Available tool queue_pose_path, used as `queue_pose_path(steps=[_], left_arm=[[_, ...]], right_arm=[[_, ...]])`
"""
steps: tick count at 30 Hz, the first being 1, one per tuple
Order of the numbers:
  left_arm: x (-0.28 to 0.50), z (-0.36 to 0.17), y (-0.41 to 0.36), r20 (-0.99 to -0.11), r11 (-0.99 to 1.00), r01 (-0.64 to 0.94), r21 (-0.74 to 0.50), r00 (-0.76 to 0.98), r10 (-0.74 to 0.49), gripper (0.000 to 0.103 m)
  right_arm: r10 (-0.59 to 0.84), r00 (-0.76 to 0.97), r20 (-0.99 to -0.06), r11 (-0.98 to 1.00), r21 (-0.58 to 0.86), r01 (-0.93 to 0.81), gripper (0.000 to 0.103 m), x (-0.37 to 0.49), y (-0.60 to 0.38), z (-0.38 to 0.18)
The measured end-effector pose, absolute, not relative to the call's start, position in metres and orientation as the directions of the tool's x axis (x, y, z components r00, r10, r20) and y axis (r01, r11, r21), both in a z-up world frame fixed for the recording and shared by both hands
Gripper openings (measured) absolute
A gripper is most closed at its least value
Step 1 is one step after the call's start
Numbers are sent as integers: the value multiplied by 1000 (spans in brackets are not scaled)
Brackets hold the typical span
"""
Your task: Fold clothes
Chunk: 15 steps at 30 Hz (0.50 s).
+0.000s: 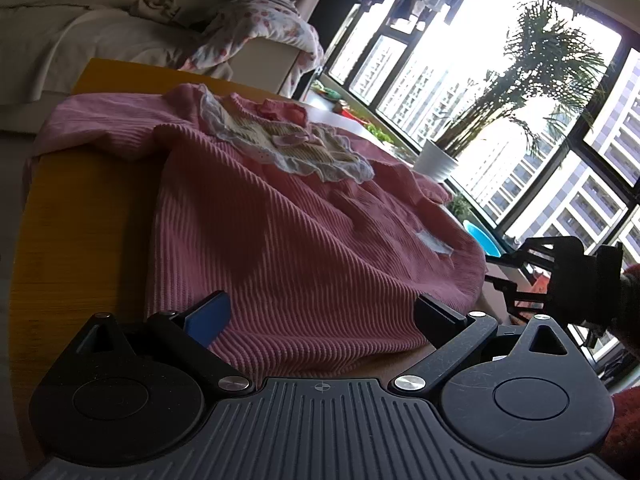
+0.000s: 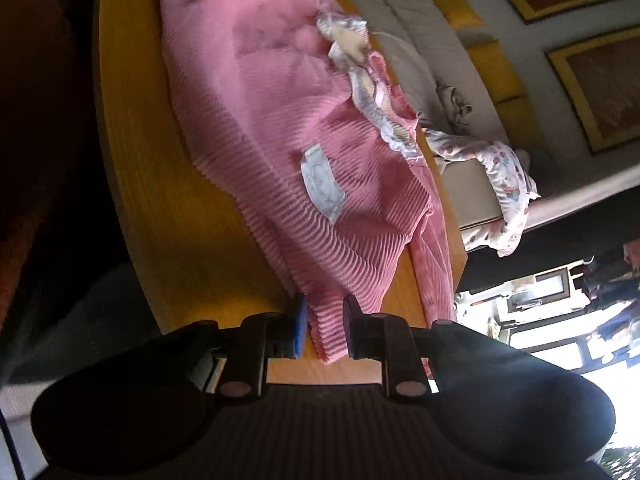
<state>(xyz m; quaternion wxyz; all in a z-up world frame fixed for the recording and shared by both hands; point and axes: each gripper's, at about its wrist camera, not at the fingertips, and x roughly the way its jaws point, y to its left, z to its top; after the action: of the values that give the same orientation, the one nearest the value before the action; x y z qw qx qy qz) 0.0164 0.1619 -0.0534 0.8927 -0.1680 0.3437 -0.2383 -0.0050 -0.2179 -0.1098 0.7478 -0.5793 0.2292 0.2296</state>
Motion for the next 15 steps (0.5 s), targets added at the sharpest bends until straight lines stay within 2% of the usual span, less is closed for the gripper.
queue_pose_path(steps=[4,8,13,15], left_arm=[[17,-54,162,-531,828,312,-465,650,-544,102],[16,-54,162,-528,827,312,-467,652,-544,102],[16,-54,162,-526,826,312,-470,652,-546,102],[17,-53,162,-528,827,308,-471,652,-544,102]], right_arm=[[80,813,-577,177,-794,-582,19,-8,-222,-112],[103,831,-546,207,-806,-555,12,-4,-213,-111],[124,848,-515,237,-815,-529,13,4,-209,-123],[143,863,-484,268,-821,-504,1,2,-210,-124]])
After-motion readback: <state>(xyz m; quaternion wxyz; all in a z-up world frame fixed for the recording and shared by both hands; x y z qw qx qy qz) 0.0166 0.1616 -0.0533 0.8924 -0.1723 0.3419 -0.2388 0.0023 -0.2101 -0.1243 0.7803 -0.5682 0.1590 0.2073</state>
